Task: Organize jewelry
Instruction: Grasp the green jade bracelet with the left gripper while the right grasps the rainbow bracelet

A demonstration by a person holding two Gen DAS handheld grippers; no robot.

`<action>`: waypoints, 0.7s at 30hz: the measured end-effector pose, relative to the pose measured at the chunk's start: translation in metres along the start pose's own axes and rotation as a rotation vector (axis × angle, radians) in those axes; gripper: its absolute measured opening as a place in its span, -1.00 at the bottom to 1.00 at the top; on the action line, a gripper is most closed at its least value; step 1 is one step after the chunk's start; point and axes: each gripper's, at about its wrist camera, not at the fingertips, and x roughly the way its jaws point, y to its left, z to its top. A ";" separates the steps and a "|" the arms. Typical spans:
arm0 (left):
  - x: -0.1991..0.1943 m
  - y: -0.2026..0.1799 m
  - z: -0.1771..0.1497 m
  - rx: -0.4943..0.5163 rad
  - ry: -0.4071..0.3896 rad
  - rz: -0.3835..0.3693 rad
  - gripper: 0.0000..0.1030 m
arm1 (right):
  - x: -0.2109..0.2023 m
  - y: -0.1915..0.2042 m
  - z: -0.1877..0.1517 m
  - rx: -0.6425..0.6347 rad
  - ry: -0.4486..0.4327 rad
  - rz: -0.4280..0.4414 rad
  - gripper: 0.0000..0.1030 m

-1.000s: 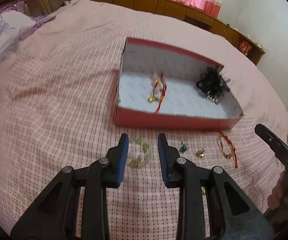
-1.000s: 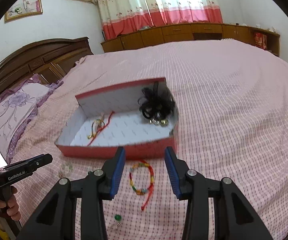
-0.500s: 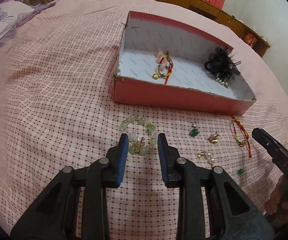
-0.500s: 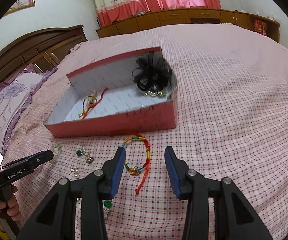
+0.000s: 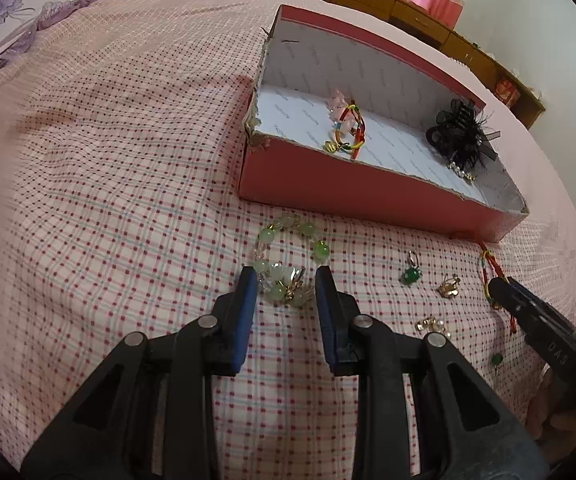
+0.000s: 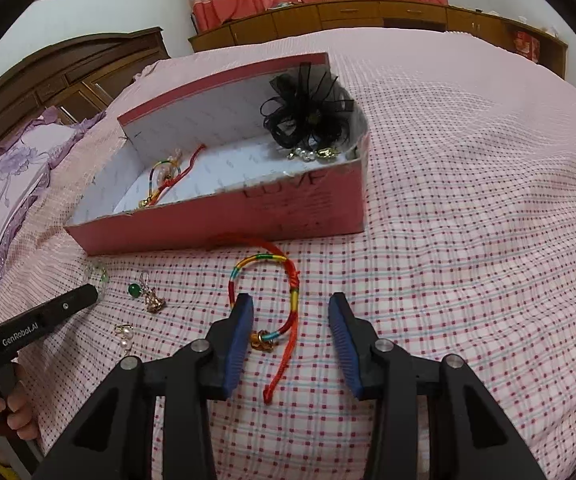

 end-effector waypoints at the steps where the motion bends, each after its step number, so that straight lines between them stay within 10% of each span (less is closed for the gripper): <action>1: 0.001 0.000 0.001 -0.002 -0.001 -0.002 -0.59 | 0.002 0.000 0.000 -0.001 0.007 -0.007 -0.27; 6: 0.004 -0.001 0.001 -0.010 -0.016 -0.002 -0.66 | 0.010 -0.002 0.001 0.012 0.017 -0.020 -0.77; 21: 0.000 -0.003 0.001 -0.014 -0.063 -0.022 -0.88 | -0.022 -0.013 -0.006 0.057 -0.075 0.016 -0.89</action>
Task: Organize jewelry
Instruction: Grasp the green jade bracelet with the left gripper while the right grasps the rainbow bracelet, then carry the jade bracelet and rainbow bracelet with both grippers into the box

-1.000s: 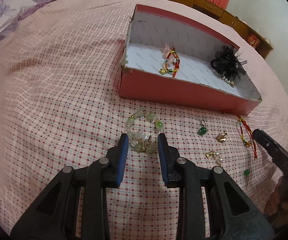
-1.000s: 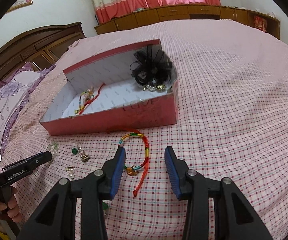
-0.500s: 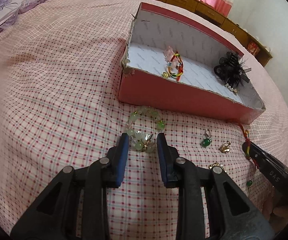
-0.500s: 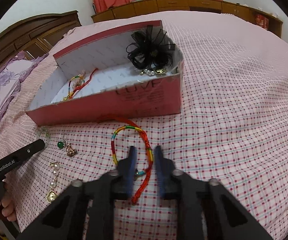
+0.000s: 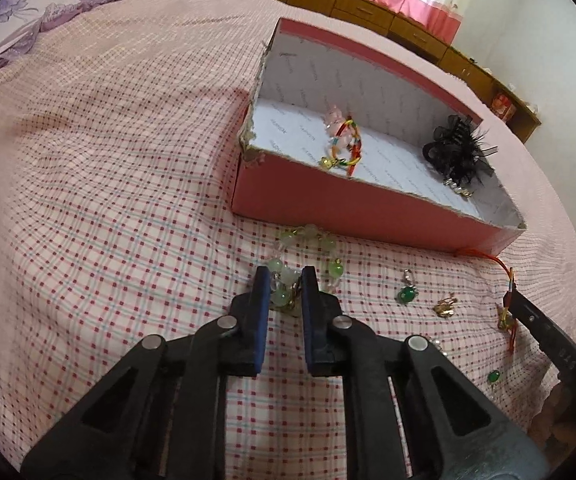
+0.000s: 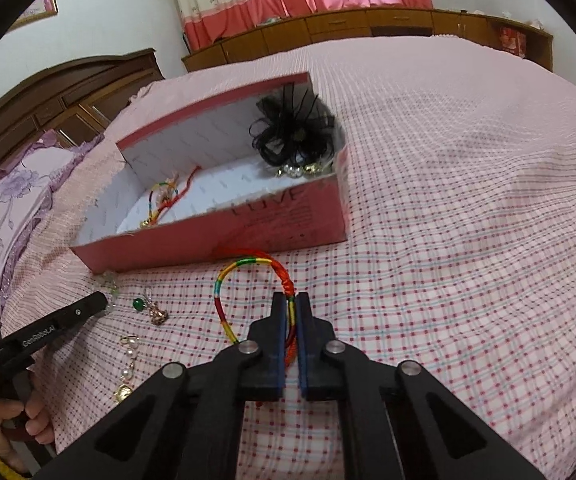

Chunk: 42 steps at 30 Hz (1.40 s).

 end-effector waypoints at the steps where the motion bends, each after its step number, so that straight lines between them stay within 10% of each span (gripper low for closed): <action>1: -0.002 -0.001 0.000 0.001 -0.006 -0.003 -0.88 | -0.003 0.000 0.000 -0.001 -0.006 0.000 -0.89; 42: -0.151 -0.070 0.045 0.185 -0.439 -0.112 -0.88 | -0.144 0.038 0.052 -0.068 -0.397 0.109 -0.89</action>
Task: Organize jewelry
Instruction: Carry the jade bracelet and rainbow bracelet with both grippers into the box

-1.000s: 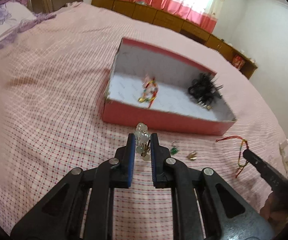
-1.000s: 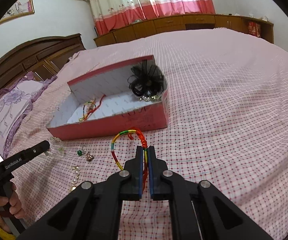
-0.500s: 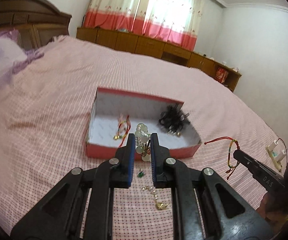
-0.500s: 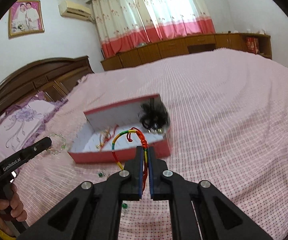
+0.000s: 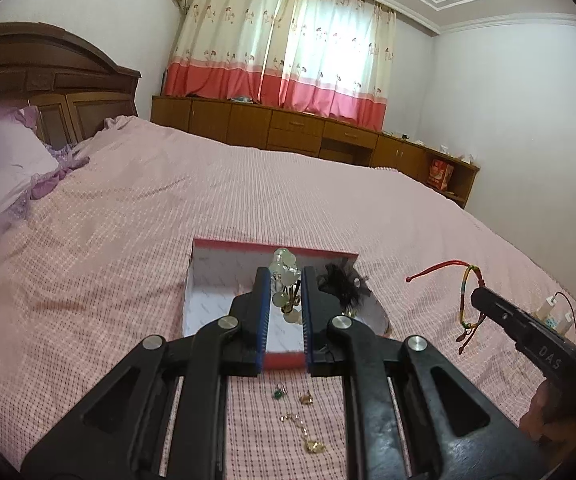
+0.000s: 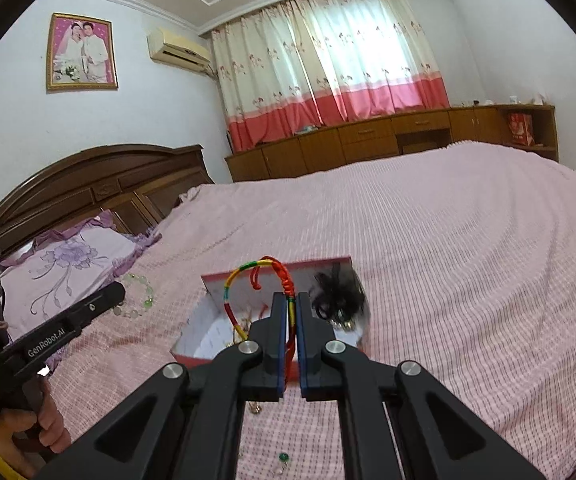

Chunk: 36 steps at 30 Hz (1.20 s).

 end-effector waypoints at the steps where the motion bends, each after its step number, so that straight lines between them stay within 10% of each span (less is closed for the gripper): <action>1: 0.001 0.000 0.001 0.004 -0.002 0.004 -0.88 | 0.000 0.000 0.002 -0.002 -0.004 0.001 -0.89; 36: 0.078 0.023 0.015 0.010 0.017 0.080 -0.88 | 0.094 -0.006 0.034 -0.024 -0.023 -0.026 -0.89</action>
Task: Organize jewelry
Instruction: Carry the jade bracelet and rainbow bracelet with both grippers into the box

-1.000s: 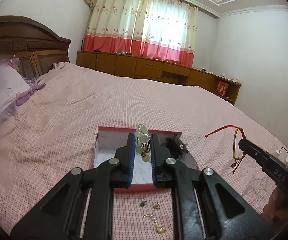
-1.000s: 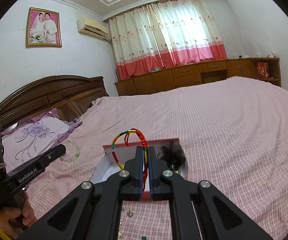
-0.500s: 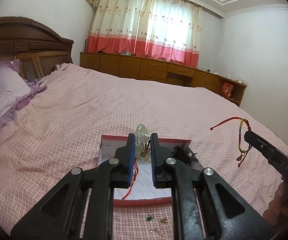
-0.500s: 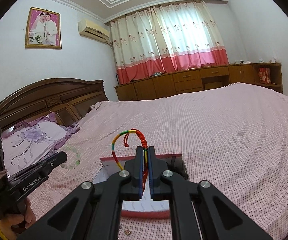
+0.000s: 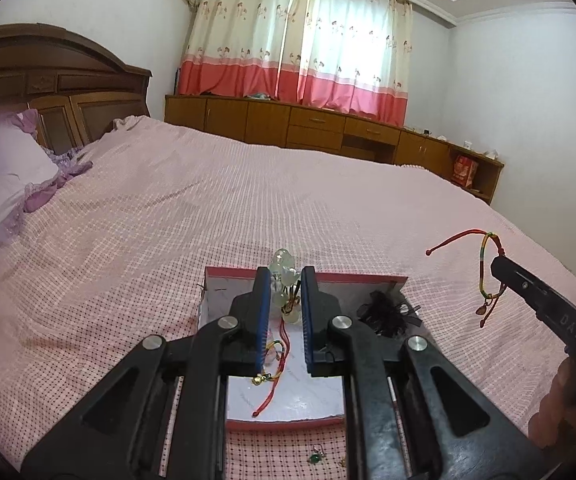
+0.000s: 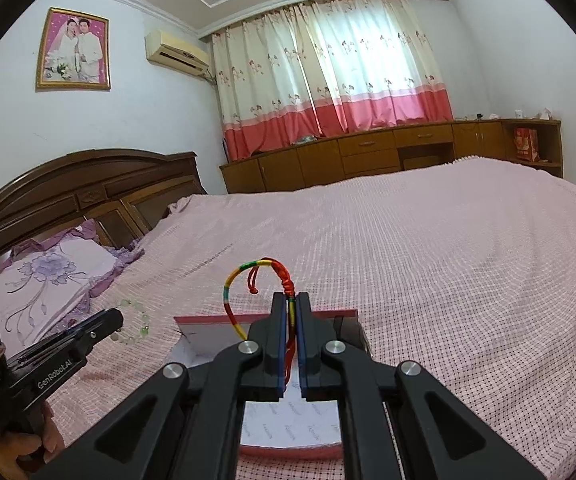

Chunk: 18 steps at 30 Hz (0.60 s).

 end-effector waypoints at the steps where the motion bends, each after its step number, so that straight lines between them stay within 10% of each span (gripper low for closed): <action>1: 0.003 0.001 -0.001 0.000 0.002 0.004 -0.88 | 0.003 -0.001 -0.001 0.000 0.005 -0.003 -0.89; 18: 0.074 0.023 -0.052 -0.031 0.144 0.073 -0.88 | 0.088 -0.022 -0.051 0.017 0.175 -0.054 -0.89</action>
